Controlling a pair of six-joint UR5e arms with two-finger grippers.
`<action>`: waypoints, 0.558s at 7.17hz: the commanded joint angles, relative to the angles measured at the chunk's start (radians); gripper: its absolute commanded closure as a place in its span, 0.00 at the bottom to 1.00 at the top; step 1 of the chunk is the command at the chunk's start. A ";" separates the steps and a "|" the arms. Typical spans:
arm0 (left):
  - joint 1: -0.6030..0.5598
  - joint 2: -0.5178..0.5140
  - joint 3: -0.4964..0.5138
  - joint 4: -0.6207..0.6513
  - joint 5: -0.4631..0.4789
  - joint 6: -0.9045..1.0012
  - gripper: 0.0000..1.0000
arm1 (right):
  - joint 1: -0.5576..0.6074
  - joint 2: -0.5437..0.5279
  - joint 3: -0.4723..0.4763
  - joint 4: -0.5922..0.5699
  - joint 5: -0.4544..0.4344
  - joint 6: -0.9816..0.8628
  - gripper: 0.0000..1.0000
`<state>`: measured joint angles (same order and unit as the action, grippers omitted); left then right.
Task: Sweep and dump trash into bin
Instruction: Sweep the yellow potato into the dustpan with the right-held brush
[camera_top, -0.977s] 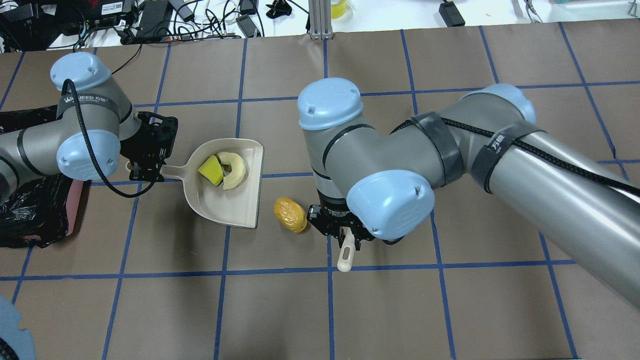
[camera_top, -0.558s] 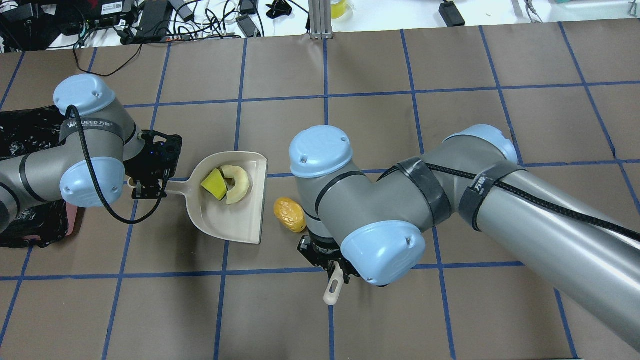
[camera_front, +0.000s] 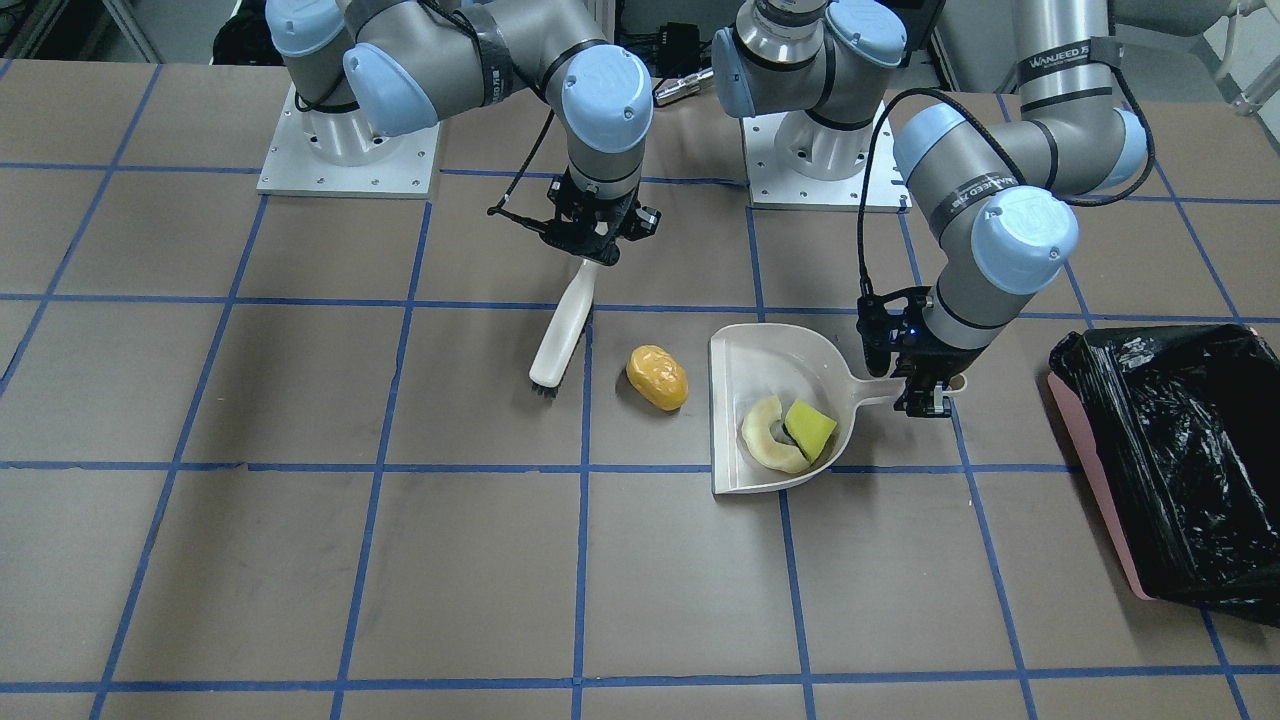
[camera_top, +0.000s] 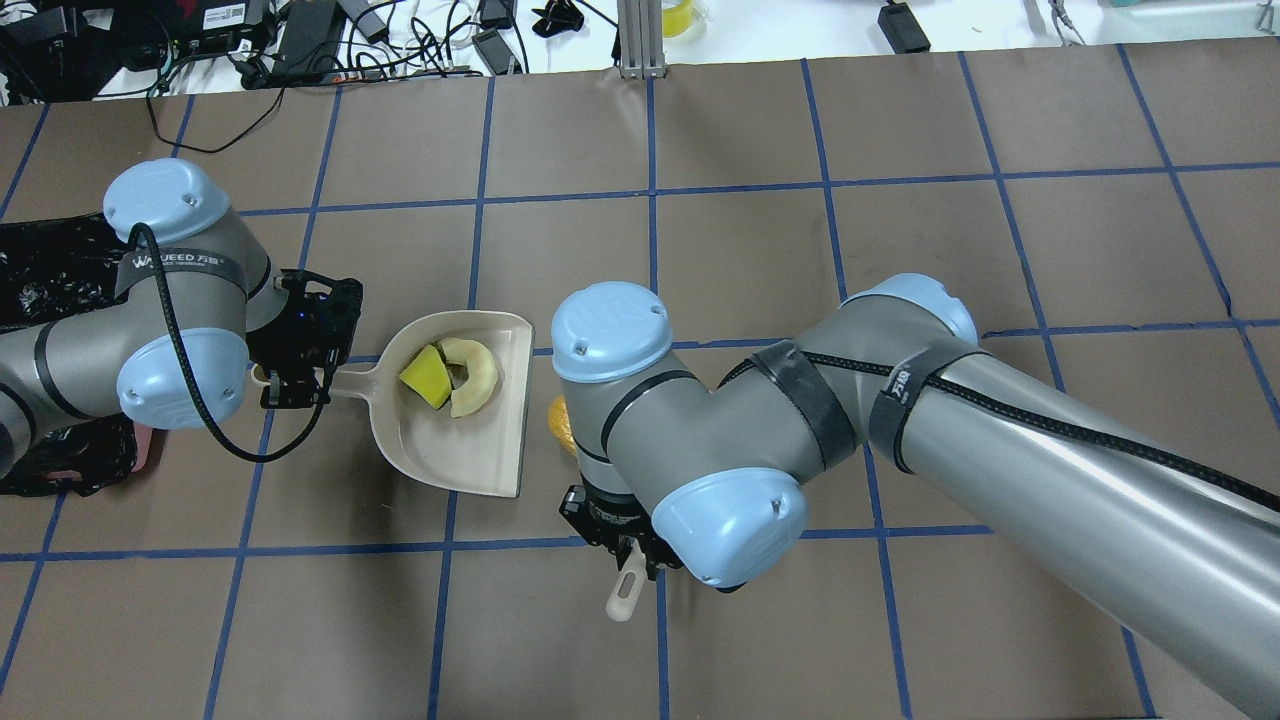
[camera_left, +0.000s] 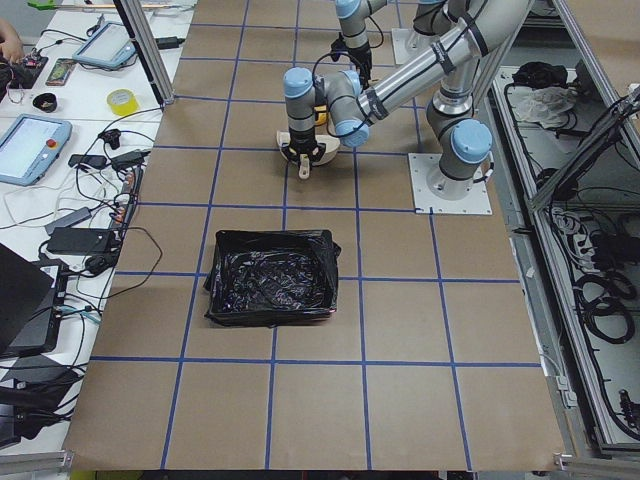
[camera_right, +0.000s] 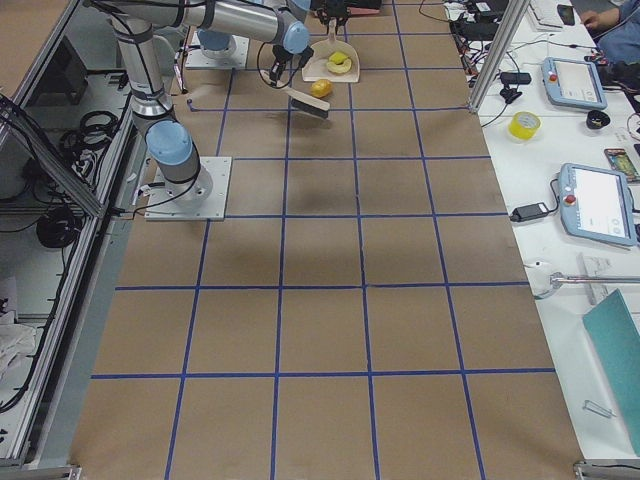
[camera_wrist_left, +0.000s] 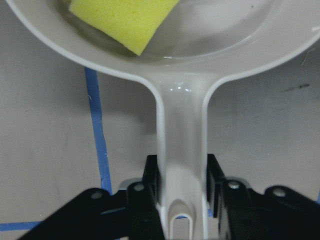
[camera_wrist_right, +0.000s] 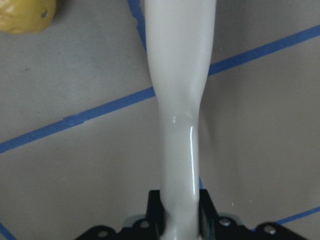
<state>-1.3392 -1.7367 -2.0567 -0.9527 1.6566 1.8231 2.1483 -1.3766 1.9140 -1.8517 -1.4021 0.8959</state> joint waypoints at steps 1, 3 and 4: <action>0.000 -0.001 0.000 -0.001 0.000 -0.004 0.96 | 0.004 0.066 -0.009 -0.131 0.006 0.000 1.00; 0.000 -0.001 0.000 -0.001 0.000 -0.002 0.95 | 0.050 0.144 -0.117 -0.170 0.008 -0.002 1.00; 0.002 -0.001 0.000 -0.001 0.000 -0.002 0.96 | 0.076 0.207 -0.203 -0.170 0.008 -0.005 1.00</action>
<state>-1.3388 -1.7379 -2.0571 -0.9541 1.6567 1.8204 2.1917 -1.2379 1.8035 -2.0133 -1.3947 0.8938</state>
